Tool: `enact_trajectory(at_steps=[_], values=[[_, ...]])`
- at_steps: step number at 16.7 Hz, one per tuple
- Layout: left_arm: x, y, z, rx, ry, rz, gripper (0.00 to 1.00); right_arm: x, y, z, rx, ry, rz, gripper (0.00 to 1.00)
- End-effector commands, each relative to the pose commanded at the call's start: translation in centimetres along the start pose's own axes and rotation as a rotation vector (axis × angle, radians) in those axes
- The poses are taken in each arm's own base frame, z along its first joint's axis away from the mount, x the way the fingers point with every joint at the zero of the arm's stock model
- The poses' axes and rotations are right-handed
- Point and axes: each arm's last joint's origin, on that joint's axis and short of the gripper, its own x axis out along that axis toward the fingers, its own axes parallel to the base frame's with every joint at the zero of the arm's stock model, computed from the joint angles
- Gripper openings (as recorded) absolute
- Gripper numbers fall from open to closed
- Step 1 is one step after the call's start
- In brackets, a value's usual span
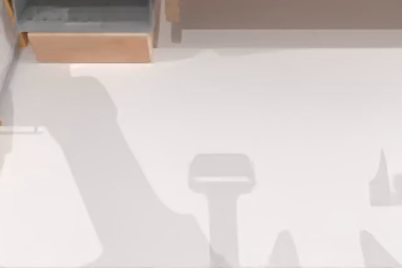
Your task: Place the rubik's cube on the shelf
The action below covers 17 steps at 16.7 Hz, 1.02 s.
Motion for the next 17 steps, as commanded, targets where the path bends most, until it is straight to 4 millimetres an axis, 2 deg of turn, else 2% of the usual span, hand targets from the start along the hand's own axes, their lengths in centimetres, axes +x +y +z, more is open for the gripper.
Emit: enact_trajectory(at_steps=[6, 17], values=[[0.00, 0.00, 0.00, 0.000, 0.000, 0.000, 0.02, 0.00, 0.00, 0.00, 0.000, 0.000, 0.000, 1.00], [-0.27, 0.19, -0.11, -0.008, 0.008, 0.005, 0.00, 0.00, 0.00, 0.00, 0.000, 0.000, 0.000, 1.00]])
